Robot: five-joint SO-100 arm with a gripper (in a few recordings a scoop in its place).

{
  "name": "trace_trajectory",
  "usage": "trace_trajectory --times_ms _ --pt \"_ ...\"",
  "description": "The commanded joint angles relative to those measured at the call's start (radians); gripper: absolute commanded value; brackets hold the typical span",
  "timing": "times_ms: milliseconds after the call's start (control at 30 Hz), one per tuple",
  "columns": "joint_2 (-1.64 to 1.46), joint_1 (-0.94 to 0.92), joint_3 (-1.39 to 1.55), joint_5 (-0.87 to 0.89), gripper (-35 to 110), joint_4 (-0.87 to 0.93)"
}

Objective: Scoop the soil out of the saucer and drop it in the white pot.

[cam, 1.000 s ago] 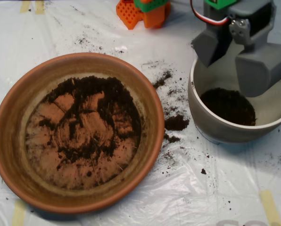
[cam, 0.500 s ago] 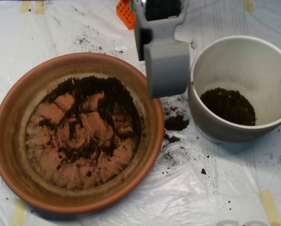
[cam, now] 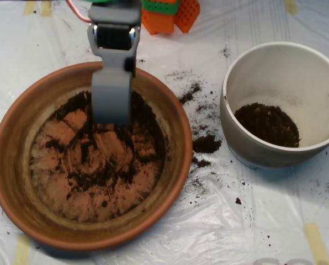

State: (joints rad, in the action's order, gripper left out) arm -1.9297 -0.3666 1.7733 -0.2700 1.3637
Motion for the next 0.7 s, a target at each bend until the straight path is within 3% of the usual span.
trace_trajectory --times_ms 0,300,667 --pt "-0.081 -0.041 0.156 -0.032 36 -0.114" --pt "-0.049 -0.014 0.373 -0.077 41 -0.298" --pt "0.278 0.021 0.146 -0.210 39 -0.250"
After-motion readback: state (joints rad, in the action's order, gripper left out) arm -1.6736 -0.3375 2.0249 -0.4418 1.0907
